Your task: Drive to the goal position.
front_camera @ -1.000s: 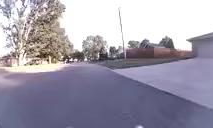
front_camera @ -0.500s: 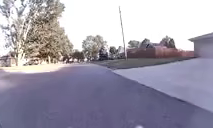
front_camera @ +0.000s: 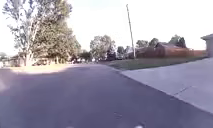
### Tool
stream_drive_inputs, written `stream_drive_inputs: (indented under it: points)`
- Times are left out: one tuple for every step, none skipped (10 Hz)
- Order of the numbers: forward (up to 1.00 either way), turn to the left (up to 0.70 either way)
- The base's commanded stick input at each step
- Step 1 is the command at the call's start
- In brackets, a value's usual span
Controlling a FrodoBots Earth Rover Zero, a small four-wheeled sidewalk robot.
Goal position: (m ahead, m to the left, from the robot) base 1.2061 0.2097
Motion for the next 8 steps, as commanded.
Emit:
stream_drive_inputs:
  points:
    - [0.99, 0.02]
    - [0.99, 0.02]
    - [0.99, 0.02]
    - [0.99, 0.02]
    - [0.99, 0.02]
    - [0.99, 0.02]
    - [0.99, 0.02]
    - [0.99, 0.02]
